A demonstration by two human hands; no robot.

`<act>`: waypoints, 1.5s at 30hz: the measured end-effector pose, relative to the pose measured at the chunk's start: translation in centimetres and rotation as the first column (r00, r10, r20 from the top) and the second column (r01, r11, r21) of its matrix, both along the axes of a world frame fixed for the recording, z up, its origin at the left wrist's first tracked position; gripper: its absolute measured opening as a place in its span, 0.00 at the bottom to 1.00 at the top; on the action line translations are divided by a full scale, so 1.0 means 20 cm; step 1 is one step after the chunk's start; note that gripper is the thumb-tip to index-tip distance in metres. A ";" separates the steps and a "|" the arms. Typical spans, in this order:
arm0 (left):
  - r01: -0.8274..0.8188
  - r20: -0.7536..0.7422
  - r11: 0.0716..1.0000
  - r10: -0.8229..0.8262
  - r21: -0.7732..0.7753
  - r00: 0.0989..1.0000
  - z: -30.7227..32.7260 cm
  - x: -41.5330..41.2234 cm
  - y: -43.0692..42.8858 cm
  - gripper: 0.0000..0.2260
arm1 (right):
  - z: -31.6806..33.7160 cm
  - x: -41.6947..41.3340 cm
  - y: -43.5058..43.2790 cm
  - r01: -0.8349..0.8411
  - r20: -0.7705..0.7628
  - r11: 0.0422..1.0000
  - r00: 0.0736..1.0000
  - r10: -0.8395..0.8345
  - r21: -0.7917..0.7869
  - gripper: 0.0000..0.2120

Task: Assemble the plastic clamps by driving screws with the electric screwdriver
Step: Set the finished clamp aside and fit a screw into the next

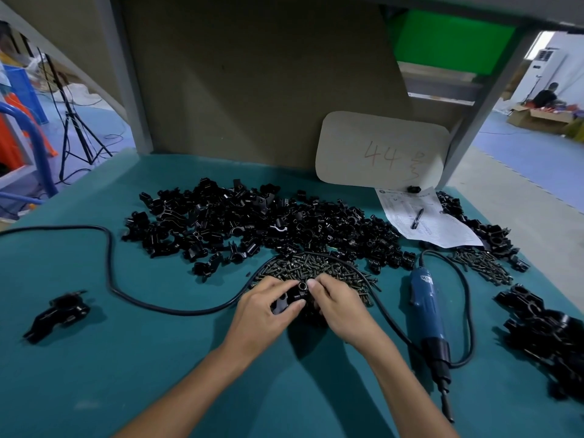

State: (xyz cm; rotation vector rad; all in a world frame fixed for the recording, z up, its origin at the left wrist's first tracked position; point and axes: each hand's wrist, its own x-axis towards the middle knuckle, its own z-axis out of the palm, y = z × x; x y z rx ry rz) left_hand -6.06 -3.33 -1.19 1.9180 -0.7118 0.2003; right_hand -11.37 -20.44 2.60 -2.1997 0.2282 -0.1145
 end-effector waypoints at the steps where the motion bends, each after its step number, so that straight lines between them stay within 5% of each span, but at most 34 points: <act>1: 0.000 -0.008 1.000 0.000 -0.006 1.000 0.00 0.00 0.00 0.18 | 0.00 0.00 0.00 -0.002 0.004 1.000 1.000 0.002 0.000 0.16; 10: -0.013 -0.037 1.000 0.012 -0.024 0.999 0.00 0.01 0.00 0.18 | 0.03 -0.02 -0.02 -0.018 0.010 0.991 1.000 0.016 0.136 0.05; 14: -0.011 -0.031 1.000 0.010 -0.027 0.999 0.00 0.00 0.00 0.18 | 0.10 -0.07 -0.12 0.043 0.004 0.976 0.999 -0.043 -0.215 0.14; 17: -0.032 -0.056 0.999 0.030 -0.035 0.998 -0.01 0.01 0.00 0.18 | 0.13 -0.20 -0.38 0.342 0.022 0.737 0.914 -0.406 -0.583 0.28; 19: -0.019 -0.060 0.999 0.017 -0.029 0.998 -0.01 0.00 0.00 0.18 | 0.10 -0.31 -0.53 0.382 -0.090 0.664 0.823 -0.561 -0.643 0.36; 23: -0.015 -0.054 1.000 0.014 -0.021 0.998 -0.01 0.00 -0.01 0.18 | 0.04 -0.40 -0.64 0.408 -0.299 0.803 0.776 -0.555 -0.434 0.39; 25: -0.013 -0.052 1.000 0.012 -0.014 0.999 -0.01 0.00 0.00 0.18 | 0.04 -0.40 -0.67 0.517 -0.270 0.849 0.806 -0.526 -0.110 0.37; 26: -0.013 -0.051 1.000 0.012 -0.014 0.999 0.00 -0.01 0.00 0.18 | 0.04 -0.40 -0.67 0.554 -0.246 0.818 0.824 -0.511 0.156 0.34; 28: -0.016 -0.041 1.000 0.015 -0.008 0.999 0.00 -0.01 0.00 0.18 | 0.03 -0.38 -0.64 0.485 -0.197 0.599 0.854 -0.482 0.637 0.22; 30: -0.013 -0.023 1.000 0.013 0.008 1.000 0.00 -0.02 0.00 0.18 | 0.04 -0.34 -0.57 0.340 -0.142 0.353 0.865 -0.482 0.872 0.17; 33: -0.006 -0.011 1.000 0.006 0.027 1.000 0.00 -0.02 0.00 0.19 | 0.04 -0.25 -0.46 0.145 -0.074 0.104 0.863 -0.500 0.984 0.20; 35: -0.004 -0.016 1.000 0.004 0.031 1.000 0.00 -0.02 0.00 0.19 | 0.03 -0.17 -0.39 0.132 -0.089 0.040 0.837 -0.540 0.990 0.24; 41: -0.015 -0.007 0.999 0.016 0.047 1.000 0.00 -0.01 0.00 0.19 | -0.05 -0.13 -0.41 0.090 -0.010 0.112 0.821 -0.571 0.990 0.27; 45: -0.008 -0.003 0.999 0.008 0.050 1.000 0.00 -0.01 -0.01 0.18 | -0.07 -0.13 -0.39 0.114 -0.014 0.132 0.804 -0.594 0.985 0.18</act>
